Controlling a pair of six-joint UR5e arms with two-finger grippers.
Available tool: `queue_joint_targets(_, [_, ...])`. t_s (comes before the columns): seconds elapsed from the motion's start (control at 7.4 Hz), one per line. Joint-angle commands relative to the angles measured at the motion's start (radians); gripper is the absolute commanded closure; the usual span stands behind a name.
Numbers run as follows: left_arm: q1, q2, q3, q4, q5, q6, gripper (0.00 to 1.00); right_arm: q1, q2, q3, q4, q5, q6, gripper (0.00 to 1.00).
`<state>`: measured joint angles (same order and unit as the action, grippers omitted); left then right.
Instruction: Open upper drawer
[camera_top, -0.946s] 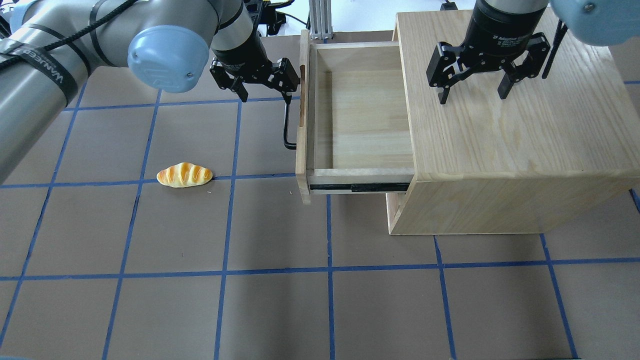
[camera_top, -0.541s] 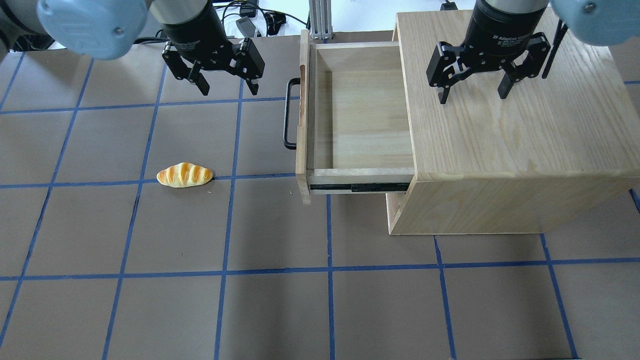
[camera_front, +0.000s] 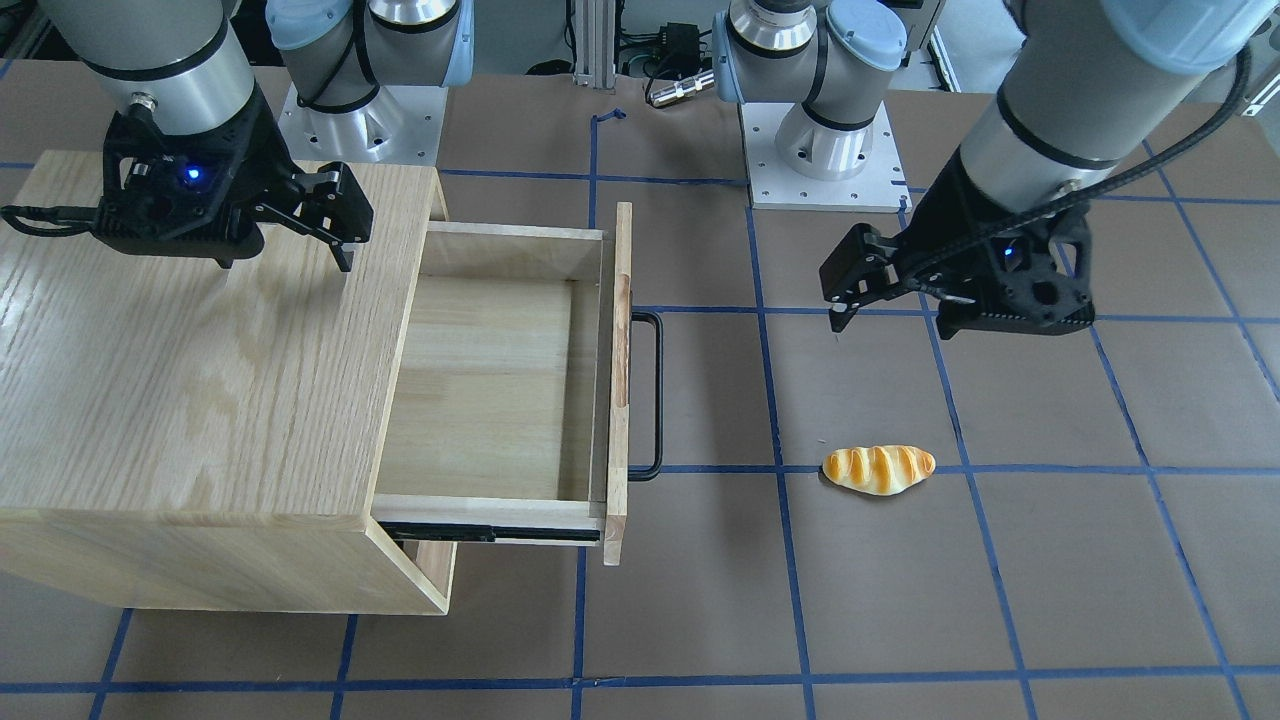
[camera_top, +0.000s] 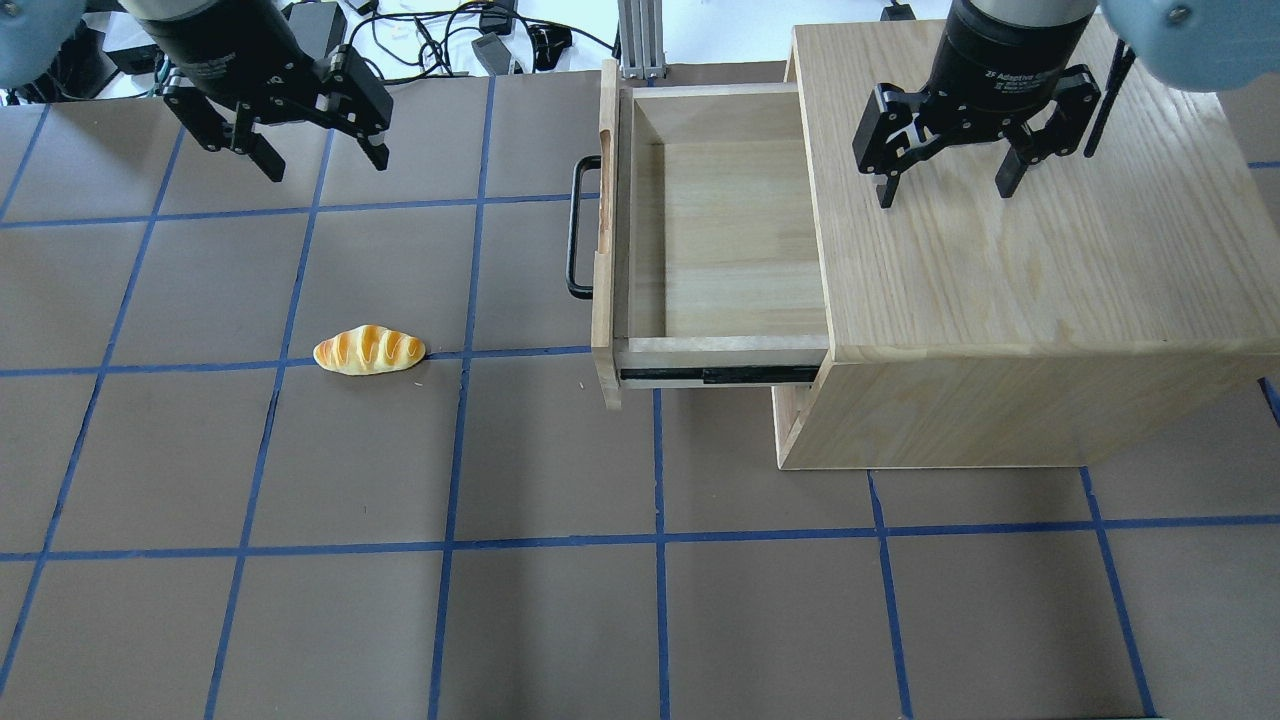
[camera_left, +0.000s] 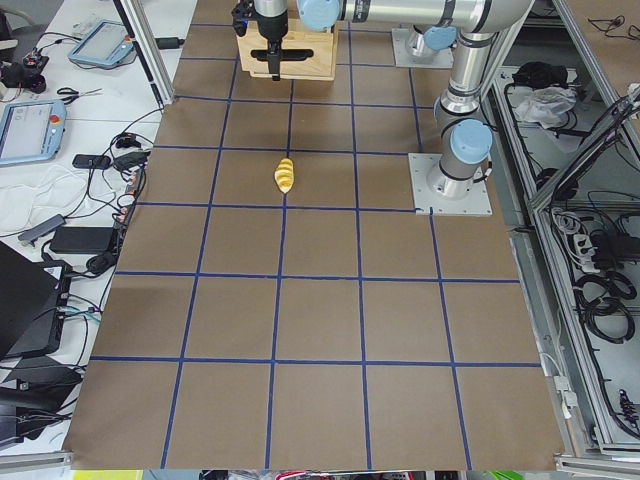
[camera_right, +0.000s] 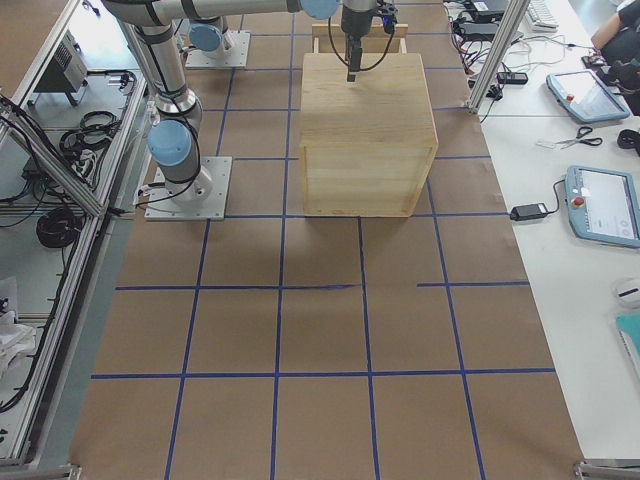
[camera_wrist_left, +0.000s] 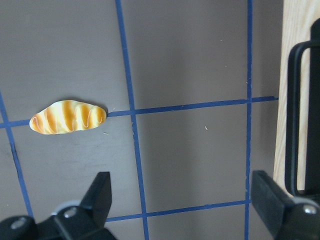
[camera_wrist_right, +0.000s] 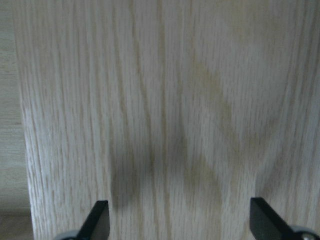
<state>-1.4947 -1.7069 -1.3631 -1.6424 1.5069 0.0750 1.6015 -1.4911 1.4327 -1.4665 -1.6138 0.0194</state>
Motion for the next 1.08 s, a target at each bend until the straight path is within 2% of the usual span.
queue_joint_targets(0.0, [0.027, 0.035, -0.011, -0.016, 0.086, 0.04, 0.0, 0.0, 0.0, 0.0, 0.0, 0.0, -0.001, 0.0])
queue_joint_targets(0.27, [0.016, 0.05, -0.054, -0.005, 0.09, 0.026, 0.0, 0.0, 0.0, 0.002, 0.0, 0.0, 0.001, 0.0])
queue_joint_targets(0.95, [0.014, 0.064, -0.065, -0.004, 0.082, 0.026, 0.0, 0.0, 0.0, 0.0, 0.0, 0.0, -0.001, 0.0])
